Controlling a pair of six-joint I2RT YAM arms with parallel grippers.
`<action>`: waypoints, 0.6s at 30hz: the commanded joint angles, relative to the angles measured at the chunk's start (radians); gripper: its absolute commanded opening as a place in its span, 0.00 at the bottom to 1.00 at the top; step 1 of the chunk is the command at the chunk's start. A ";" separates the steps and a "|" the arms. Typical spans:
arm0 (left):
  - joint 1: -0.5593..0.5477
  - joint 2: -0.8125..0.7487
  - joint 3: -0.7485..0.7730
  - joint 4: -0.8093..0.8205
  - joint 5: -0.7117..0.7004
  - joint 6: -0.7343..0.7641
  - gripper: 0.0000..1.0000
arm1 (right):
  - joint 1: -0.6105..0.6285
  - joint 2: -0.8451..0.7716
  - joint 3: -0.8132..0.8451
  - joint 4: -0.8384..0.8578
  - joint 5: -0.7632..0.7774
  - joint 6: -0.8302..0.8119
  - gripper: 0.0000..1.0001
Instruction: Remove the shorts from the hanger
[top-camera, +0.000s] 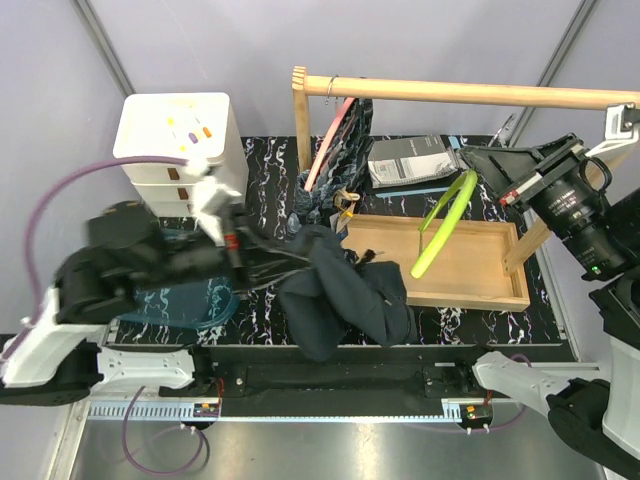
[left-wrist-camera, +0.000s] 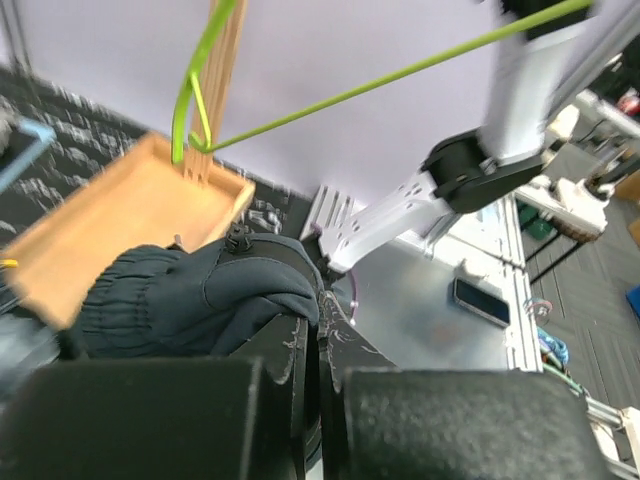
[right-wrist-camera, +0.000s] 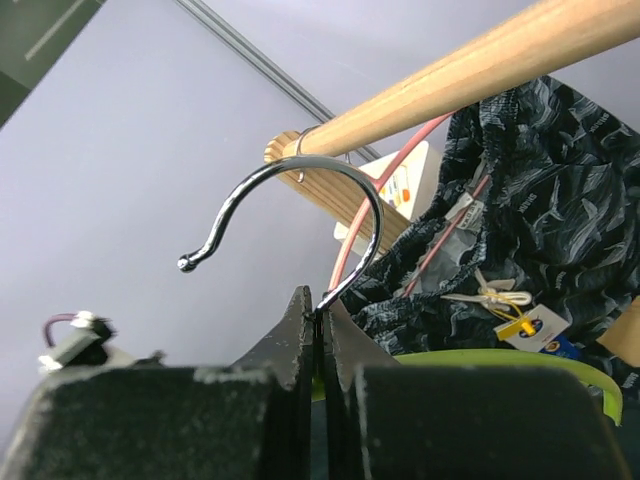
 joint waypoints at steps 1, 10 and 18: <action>0.001 -0.119 0.135 -0.045 -0.083 0.043 0.00 | -0.004 0.081 0.032 -0.009 -0.014 -0.064 0.00; 0.001 -0.114 0.275 -0.275 -0.466 0.088 0.00 | -0.005 0.129 0.040 -0.006 -0.049 -0.081 0.00; 0.001 -0.078 0.220 -0.231 -0.997 0.097 0.00 | -0.004 0.108 0.011 -0.015 -0.026 -0.080 0.00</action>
